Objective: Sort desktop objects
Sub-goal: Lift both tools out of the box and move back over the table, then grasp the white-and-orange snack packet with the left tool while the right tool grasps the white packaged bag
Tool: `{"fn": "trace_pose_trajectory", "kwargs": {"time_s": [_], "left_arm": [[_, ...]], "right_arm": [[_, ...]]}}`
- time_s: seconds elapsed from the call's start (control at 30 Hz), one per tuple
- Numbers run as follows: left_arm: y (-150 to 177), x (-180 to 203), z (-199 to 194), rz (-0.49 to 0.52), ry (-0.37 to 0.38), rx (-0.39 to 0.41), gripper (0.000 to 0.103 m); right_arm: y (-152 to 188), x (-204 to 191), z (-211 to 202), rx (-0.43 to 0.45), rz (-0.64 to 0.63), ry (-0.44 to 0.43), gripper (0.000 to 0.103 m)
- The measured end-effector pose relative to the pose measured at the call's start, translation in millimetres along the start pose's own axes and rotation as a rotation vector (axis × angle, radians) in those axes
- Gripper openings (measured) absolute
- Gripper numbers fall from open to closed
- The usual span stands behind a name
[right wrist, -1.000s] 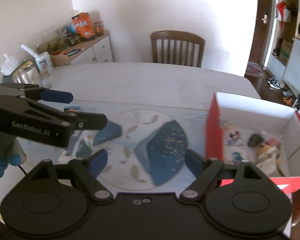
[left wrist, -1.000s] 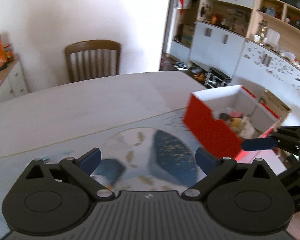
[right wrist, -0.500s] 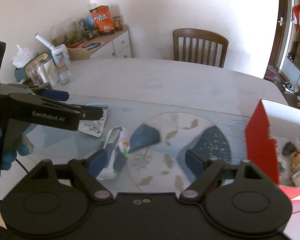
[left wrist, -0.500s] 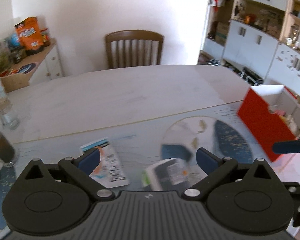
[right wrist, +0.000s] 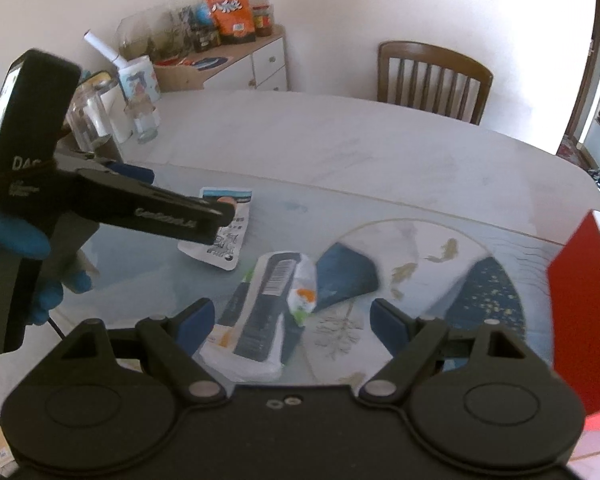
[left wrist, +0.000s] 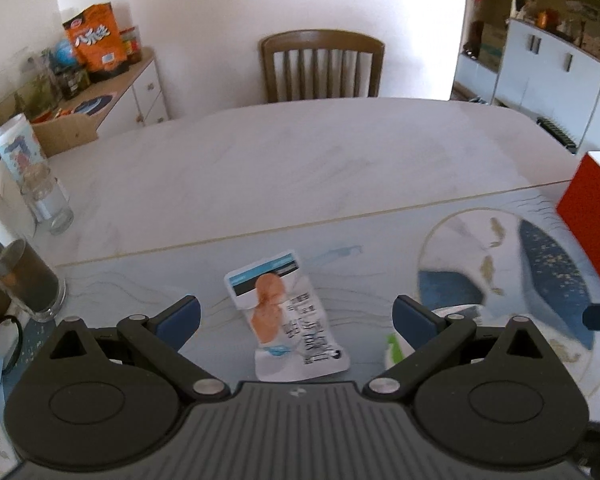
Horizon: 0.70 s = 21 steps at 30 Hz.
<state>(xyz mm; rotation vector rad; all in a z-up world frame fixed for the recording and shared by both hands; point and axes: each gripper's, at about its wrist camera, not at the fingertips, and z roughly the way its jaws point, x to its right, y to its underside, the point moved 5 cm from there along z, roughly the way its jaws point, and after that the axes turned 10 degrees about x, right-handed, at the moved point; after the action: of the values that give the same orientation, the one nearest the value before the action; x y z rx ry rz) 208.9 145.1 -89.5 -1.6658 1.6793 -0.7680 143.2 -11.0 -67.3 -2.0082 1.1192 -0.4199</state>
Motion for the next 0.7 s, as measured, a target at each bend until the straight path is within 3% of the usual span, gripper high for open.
{"fn": "trace_pose_trajectory", "kwargs": {"time_s": [0.7], "left_arm": [[13.6,-29.0,69.8,-0.092,-0.055,-0.072,0.103]], "right_arm": [[18.2,-11.4,60.4,-0.118,0.023,-0.019,0.085]]}}
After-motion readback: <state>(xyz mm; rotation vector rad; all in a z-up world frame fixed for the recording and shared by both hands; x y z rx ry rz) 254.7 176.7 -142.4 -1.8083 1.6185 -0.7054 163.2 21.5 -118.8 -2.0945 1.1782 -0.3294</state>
